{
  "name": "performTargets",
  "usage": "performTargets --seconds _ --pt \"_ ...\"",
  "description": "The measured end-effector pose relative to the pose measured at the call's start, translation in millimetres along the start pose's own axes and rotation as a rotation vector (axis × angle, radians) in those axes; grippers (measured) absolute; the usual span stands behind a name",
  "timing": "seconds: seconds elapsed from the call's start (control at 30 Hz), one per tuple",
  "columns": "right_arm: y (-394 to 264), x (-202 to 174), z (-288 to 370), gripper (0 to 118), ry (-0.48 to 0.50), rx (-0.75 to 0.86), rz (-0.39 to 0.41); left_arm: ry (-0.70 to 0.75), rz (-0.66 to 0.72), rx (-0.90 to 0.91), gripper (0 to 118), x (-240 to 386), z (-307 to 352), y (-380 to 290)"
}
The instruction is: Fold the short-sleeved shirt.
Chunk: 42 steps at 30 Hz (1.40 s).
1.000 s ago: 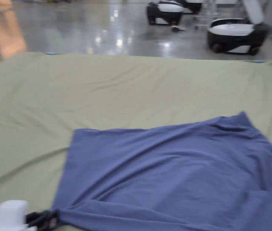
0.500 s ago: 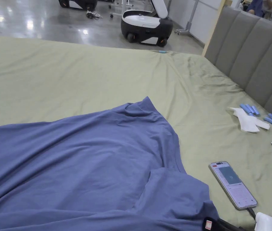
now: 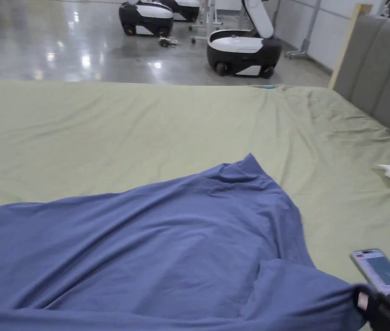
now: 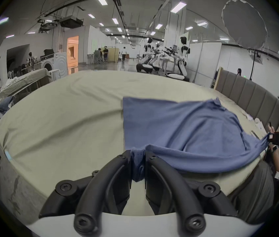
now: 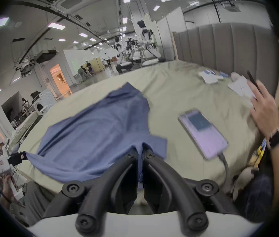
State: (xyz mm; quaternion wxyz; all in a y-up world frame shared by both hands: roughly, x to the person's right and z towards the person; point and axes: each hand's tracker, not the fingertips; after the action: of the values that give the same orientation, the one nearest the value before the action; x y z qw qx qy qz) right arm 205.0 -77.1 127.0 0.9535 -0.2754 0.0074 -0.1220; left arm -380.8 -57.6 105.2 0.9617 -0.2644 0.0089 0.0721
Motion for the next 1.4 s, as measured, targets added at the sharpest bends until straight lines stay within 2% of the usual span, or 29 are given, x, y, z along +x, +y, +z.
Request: performTargets --seconds 0.07,0.1,0.2,0.23,0.4,0.47,0.5,0.53,0.57,0.6,0.63,0.67,0.7,0.77,0.83,0.9,1.03,1.1,1.17,1.2,1.23,1.27,1.3,1.33,1.4 --pt "22 3 -16 6 0.008 0.013 0.015 -0.011 -0.010 0.029 13 -1 -12 20" --pt "51 -39 -22 6 0.002 0.013 0.017 -0.018 -0.001 0.030 13 -2 -22 30" --pt "92 -54 -63 6 0.013 0.005 0.024 -0.007 0.067 -0.014 13 -12 -63 53" --pt "99 -43 -88 6 0.004 -0.023 0.036 -0.012 0.096 -0.030 13 -13 -76 61" --pt "126 -41 -188 6 -0.053 -0.196 0.180 0.012 0.143 -0.191 13 -21 -147 74" --pt "129 -42 -218 6 -0.075 -0.254 0.189 0.037 0.160 -0.224 14 -22 -162 71" --pt "124 -44 -226 6 -0.080 -0.255 0.186 0.041 0.168 -0.241 22 -24 -165 70" --pt "123 -42 -234 18 -0.078 -0.249 0.180 0.039 0.166 -0.250 42 -26 -167 66" --pt "120 -40 -238 44 -0.075 -0.260 0.169 0.041 0.158 -0.244 61 -27 -165 64" --pt "119 -37 -240 79 -0.068 -0.273 0.151 0.046 0.146 -0.238 75 -28 -160 63" --pt "114 -36 -241 102 -0.063 -0.289 0.142 0.032 0.119 -0.209 81 -30 -152 61" --pt "112 -33 -238 103 -0.038 -0.291 0.135 0.011 0.099 -0.178 81 -29 -140 62" --pt "110 -30 -235 99 -0.023 -0.302 0.132 -0.009 0.087 -0.156 81 -30 -131 62" --pt "108 -30 -220 98 0.001 -0.282 0.156 -0.073 0.053 -0.084 81 -31 -105 62" --pt "108 -31 -196 97 0.004 -0.198 0.169 -0.083 0.031 -0.012 81 -36 -83 61" --pt "107 -37 -167 97 0.053 -0.120 0.154 -0.066 0.008 0.060 81 -32 -54 61" --pt "90 -52 -99 97 0.092 0.070 0.141 -0.023 -0.053 0.255 80 -6 10 54" --pt "76 -59 -70 91 0.111 0.110 0.111 0.020 -0.094 0.321 77 8 30 49" --pt "58 -70 -49 72 0.116 0.109 0.130 0.027 -0.097 0.311 60 18 43 44" --pt "52 -74 -40 58 0.105 0.127 0.154 0.017 -0.096 0.314 44 23 47 44" --pt "44 -80 -30 35 0.088 0.139 0.188 -0.004 -0.089 0.305 14 27 52 42" --pt "38 -85 -21 14 0.087 0.142 0.210 -0.026 -0.089 0.297 9 31 57 38" --pt "32 -92 -15 0 0.083 0.147 0.212 -0.022 -0.089 0.299 8 36 61 33" --pt "27 -95 -8 0 0.068 0.153 0.234 -0.045 -0.084 0.287 4 38 63 30" --pt "21 -101 5 0 0.081 0.139 0.278 -0.041 -0.103 0.263 4 48 68 19"
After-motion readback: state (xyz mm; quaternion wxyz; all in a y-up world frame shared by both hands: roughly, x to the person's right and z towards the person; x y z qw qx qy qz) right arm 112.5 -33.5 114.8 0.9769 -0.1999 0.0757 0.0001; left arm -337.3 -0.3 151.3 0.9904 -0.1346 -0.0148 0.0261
